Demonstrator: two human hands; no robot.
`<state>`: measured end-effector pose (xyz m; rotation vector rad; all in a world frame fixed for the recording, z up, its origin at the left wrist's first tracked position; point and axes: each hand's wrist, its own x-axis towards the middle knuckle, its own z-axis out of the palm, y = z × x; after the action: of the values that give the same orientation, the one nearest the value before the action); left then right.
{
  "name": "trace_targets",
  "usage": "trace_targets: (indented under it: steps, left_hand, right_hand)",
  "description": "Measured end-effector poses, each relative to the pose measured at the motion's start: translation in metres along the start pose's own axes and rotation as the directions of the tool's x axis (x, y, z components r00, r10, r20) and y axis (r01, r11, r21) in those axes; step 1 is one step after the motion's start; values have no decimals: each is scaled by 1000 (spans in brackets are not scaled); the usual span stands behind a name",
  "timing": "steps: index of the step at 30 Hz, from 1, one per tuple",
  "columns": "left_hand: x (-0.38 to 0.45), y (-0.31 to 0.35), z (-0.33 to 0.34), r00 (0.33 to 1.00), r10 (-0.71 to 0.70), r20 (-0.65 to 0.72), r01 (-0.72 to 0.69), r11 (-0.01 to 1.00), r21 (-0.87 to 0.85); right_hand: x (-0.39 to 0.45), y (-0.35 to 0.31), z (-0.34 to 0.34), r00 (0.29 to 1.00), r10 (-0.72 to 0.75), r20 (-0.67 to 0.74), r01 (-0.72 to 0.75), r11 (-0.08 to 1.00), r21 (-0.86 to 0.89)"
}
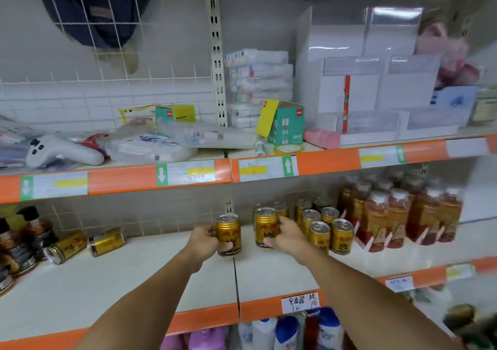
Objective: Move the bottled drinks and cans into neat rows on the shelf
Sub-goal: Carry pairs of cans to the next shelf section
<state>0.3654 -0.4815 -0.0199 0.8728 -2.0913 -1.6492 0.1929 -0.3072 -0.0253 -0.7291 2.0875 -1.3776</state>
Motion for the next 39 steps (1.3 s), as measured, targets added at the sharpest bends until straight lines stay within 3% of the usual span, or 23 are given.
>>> trace_targets:
  steps: [15, 39]
  left_hand:
    - [22, 19, 84, 1000, 10, -2, -10, 1000, 21]
    - [97, -9, 87, 996, -12, 83, 6, 997, 72]
  right_hand:
    - [1, 36, -67, 999, 33, -25, -35, 998, -46]
    - [49, 43, -30, 963, 218, -162, -230, 971, -64]
